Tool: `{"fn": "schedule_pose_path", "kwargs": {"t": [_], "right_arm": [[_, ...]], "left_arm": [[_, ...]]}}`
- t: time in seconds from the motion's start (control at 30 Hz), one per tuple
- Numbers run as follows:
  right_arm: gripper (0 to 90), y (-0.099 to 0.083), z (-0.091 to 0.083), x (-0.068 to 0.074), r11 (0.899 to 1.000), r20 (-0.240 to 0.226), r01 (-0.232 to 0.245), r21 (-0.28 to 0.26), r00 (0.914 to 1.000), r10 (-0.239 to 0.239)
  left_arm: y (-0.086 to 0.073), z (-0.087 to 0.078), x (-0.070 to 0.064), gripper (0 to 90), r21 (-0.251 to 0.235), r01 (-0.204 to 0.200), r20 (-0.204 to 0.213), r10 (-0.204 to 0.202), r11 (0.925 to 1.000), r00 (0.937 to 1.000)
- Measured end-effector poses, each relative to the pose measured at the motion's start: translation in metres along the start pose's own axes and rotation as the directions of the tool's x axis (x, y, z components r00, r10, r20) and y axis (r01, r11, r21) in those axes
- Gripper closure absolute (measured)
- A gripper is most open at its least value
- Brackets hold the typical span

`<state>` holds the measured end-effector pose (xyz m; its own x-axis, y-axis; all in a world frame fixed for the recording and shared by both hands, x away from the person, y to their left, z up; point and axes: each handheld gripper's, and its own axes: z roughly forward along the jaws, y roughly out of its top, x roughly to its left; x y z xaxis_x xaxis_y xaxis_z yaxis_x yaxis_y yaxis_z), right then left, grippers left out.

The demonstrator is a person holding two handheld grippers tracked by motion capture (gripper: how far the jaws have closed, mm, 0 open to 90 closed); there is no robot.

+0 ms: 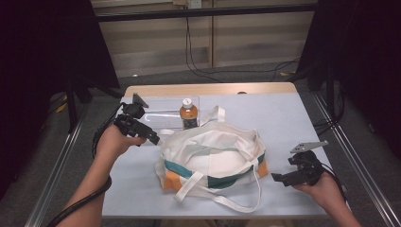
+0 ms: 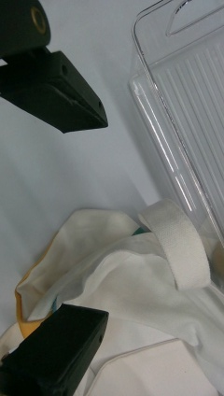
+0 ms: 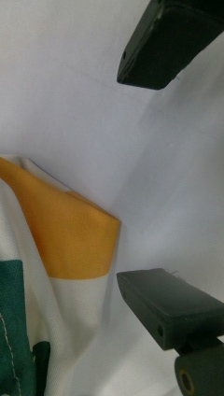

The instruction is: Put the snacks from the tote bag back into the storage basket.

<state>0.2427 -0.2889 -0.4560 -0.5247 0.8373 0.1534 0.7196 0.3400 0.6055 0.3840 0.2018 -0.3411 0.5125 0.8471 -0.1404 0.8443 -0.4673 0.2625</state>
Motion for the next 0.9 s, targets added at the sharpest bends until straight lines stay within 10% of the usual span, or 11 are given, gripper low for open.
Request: {"fn": "schedule_pose_path", "kwargs": {"t": [0.9], "right_arm": [[5.1,0.001,0.0,0.0,1.0,0.001,0.008,0.002,1.0,-0.008]], "left_arm": [[-0.023,0.017,0.006,7.6,-0.038,0.01,0.012,-0.009,0.9992,0.9999]]}}
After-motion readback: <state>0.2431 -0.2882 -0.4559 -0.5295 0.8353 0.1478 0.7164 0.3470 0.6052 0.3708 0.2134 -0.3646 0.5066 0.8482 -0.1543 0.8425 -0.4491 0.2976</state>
